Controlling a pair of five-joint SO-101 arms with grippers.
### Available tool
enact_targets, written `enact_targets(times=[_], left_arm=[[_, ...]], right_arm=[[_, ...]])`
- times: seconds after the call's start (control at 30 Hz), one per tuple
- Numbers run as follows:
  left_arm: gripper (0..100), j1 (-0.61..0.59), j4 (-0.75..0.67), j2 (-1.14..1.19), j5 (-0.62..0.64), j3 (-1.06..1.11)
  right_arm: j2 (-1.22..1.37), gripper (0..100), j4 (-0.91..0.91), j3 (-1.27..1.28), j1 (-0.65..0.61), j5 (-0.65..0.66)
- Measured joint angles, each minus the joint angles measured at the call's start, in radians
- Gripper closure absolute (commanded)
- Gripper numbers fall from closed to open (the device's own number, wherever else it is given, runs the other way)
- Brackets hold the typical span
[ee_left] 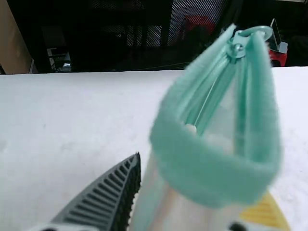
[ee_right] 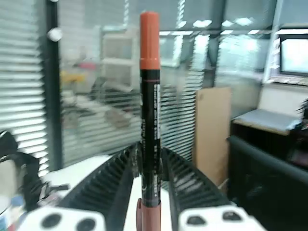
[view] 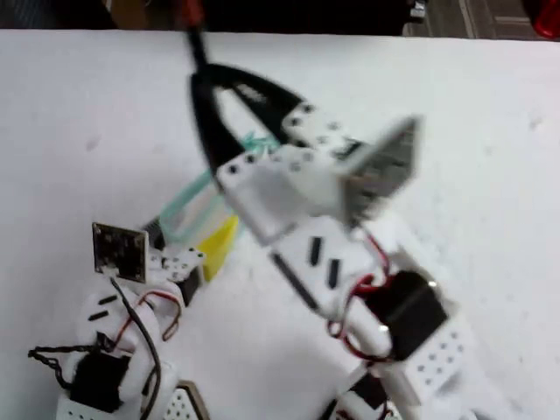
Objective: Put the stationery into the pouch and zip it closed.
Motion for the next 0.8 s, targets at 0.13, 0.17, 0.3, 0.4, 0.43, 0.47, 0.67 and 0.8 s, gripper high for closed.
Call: enact_targets(times=[0.13, 0.17, 0.3, 0.4, 0.43, 0.47, 0.67, 0.8], left_arm=[[71, 0.000, 0.000, 0.000, 0.000, 0.000], [71, 0.000, 0.000, 0.000, 0.000, 0.000], [71, 0.000, 0.000, 0.000, 0.000, 0.000], [71, 0.000, 0.000, 0.000, 0.000, 0.000], [71, 0.000, 0.000, 0.000, 0.000, 0.000], [71, 0.000, 0.000, 0.000, 0.000, 0.000], [71, 0.000, 0.000, 0.000, 0.000, 0.000], [71, 0.005, 0.000, 0.000, 0.000, 0.000]], right_arm=[[0.020, 98.2, -0.003, 0.031, -0.003, 0.000], [0.023, 98.2, -0.003, 0.034, -0.005, 0.000], [0.029, 98.2, -0.003, 0.068, -0.011, 0.000], [0.028, 98.2, -0.003, 0.123, -0.008, 0.000], [0.020, 98.2, -0.003, 0.147, -0.008, 0.000], [0.009, 98.2, -0.003, 0.173, -0.009, 0.000], [-0.094, 98.2, -0.003, 0.311, -0.011, 0.000], [-0.129, 98.1, -0.006, 0.391, -0.011, 0.000]])
